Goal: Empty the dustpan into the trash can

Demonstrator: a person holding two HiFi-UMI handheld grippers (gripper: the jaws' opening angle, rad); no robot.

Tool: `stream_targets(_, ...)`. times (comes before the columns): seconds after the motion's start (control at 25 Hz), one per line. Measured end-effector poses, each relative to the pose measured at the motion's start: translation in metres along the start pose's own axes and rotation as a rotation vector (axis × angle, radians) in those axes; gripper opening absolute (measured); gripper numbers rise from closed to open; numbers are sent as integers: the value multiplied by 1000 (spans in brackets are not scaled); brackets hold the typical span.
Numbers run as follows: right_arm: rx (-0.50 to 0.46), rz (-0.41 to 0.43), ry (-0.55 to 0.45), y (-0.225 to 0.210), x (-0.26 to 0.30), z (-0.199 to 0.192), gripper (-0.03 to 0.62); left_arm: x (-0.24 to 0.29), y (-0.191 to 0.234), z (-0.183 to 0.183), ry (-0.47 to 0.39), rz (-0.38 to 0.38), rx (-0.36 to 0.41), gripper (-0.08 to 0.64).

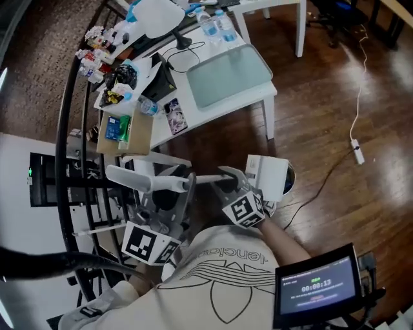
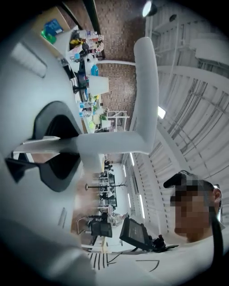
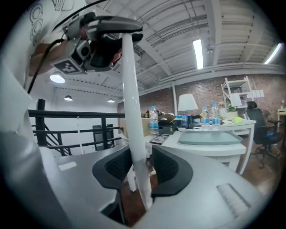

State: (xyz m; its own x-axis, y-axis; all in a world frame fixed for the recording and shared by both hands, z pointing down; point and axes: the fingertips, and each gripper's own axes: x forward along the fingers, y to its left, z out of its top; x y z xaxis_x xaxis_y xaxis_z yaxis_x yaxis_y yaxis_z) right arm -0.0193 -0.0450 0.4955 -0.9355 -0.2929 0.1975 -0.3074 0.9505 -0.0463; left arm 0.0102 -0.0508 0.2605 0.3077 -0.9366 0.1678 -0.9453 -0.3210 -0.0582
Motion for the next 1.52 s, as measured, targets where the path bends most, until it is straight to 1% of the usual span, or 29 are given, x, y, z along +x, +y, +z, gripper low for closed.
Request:
stream_targets(0.12, 2, 135, 4, 31, 8, 11, 183, -21, 33, 3, -35, 75, -69, 92)
stream_targets(0.24, 25, 246, -2, 60, 13, 18, 188, -48, 68, -4, -52, 163, -147, 92)
stream_targets(0.32, 43, 280, 15, 71, 12, 17, 186, -68, 90, -9, -56, 214, -175, 91)
stream_targets(0.36, 48, 282, 30, 72, 11, 15, 166, -78, 100, -11, -54, 234, -178, 91)
stream_targets(0.44, 74, 270, 70, 70, 4, 6, 50, -94, 112, -19, -38, 262, -167, 91)
stream_targets(0.48, 98, 262, 98, 68, -1, -2, 3, -100, 115, -25, -25, 272, -159, 91)
stream_targets(0.6, 178, 231, 192, 61, -18, -32, 3, -119, 123, -50, 2, 290, -157, 95)
stream_targets(0.76, 201, 141, 270, 50, -34, -60, 3, -139, 139, -83, 7, 273, -150, 101)
stream_targets(0.84, 219, 95, 286, 44, -40, -65, 3, -144, 151, -103, 33, 276, -140, 101)
stream_targets(0.96, 232, 38, 297, 33, -46, -63, 3, -149, 174, -135, 69, 313, -135, 97)
stream_targets(1.08, 231, -6, 310, 29, -49, -61, 3, -155, 195, -169, 69, 342, -160, 95)
stream_targets(1.16, 242, -41, 316, 28, -52, -59, 3, -156, 202, -192, 67, 333, -178, 95)
stream_targets(1.28, 245, -83, 329, 32, -54, -60, 3, -148, 207, -227, 70, 297, -193, 97)
stream_targets(1.4, 233, -97, 357, 43, -57, -65, 3, -137, 209, -261, 71, 262, -201, 97)
stream_targets(1.52, 215, -103, 383, 52, -54, -69, 3, -125, 213, -294, 96, 234, -208, 97)
